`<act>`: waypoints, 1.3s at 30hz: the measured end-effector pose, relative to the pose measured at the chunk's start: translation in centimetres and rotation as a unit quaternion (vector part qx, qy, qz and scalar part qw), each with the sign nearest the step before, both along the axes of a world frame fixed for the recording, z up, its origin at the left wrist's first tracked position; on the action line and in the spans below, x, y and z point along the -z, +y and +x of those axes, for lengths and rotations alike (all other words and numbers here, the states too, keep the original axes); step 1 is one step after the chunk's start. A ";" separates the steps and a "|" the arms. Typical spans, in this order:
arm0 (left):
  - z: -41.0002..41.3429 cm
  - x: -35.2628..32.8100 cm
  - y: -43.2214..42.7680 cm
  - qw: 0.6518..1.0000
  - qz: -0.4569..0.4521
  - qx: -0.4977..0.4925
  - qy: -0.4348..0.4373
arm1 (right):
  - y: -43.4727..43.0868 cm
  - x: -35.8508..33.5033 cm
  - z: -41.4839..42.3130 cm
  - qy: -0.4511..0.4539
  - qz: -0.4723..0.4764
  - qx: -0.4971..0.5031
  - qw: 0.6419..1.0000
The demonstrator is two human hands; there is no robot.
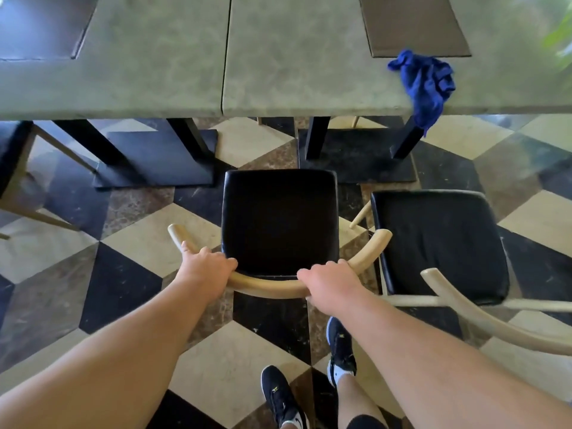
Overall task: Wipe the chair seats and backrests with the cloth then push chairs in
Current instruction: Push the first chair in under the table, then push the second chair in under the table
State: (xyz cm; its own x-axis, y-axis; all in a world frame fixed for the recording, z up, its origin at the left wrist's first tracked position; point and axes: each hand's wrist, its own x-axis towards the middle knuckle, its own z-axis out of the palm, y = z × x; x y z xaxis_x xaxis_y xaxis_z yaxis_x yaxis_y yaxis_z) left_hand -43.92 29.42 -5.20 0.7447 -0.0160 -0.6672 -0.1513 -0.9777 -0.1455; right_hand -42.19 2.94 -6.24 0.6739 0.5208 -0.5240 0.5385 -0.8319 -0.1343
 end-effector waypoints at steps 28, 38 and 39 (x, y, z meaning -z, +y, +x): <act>13.5 1.0 -1.4 0.996 -0.056 -0.051 -0.044 | -1.4 -0.2 15.3 -0.035 0.002 -0.014 0.999; 11.3 -3.4 -12.4 0.983 -0.169 0.002 -0.075 | -9.0 -6.7 10.6 -0.091 -0.009 0.073 0.993; 11.0 -3.6 -13.7 0.982 -0.176 0.013 -0.072 | -10.3 -7.1 9.8 -0.093 -0.014 0.079 0.992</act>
State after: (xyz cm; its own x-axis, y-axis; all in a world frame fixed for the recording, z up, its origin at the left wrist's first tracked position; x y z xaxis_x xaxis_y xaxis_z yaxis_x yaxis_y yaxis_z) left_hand -32.95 15.72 -1.59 0.8275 -0.2474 -0.5040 -0.1803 -0.9672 0.1787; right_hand -32.36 -7.31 0.87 0.8329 0.3874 -0.3952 0.4138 -0.9101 -0.0201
